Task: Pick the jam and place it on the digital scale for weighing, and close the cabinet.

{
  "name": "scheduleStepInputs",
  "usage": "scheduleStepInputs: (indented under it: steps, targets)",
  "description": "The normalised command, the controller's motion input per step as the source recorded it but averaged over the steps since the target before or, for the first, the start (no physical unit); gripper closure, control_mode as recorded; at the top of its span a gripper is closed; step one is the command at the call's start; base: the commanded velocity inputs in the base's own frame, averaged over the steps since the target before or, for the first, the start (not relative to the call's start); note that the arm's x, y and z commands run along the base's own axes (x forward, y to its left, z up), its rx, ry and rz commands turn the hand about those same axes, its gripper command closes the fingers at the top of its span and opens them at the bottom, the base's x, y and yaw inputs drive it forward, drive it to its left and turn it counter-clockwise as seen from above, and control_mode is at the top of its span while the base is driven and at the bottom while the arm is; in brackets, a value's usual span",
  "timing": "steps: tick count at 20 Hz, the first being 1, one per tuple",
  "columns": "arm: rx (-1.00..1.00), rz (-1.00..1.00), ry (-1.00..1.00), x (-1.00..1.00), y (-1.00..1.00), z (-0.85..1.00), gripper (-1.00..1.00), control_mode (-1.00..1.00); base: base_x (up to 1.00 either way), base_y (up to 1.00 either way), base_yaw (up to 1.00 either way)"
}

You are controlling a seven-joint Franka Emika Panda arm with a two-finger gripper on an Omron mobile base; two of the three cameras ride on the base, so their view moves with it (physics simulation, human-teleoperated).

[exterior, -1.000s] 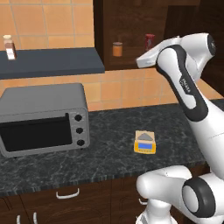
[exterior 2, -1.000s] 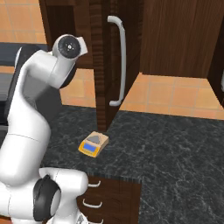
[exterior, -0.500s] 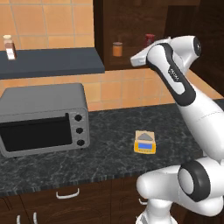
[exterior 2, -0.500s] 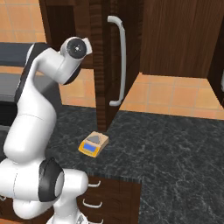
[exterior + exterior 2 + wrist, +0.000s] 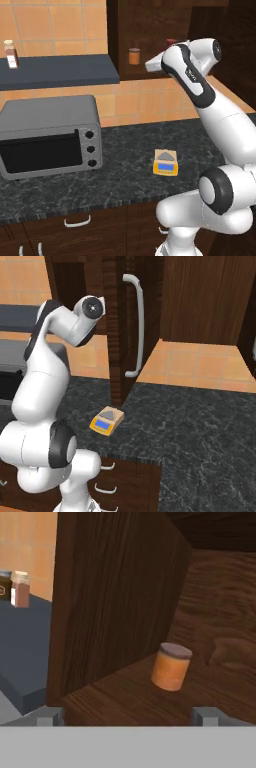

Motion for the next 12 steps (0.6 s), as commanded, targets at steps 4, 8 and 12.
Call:
scheduleStepInputs:
  steps: [4,8,12]
  targets:
    - [0.03,0.02,0.0,0.27,0.08,0.0,-1.0,-1.0,0.0,0.0,0.0]
    - [0.05,0.03,0.0,0.28,0.13,0.0,-1.0,-1.0,0.0,0.0,0.0]
    - [0.05,0.04,0.0,0.27,0.12,0.0,-1.0,-1.0,0.0,0.0,0.0]
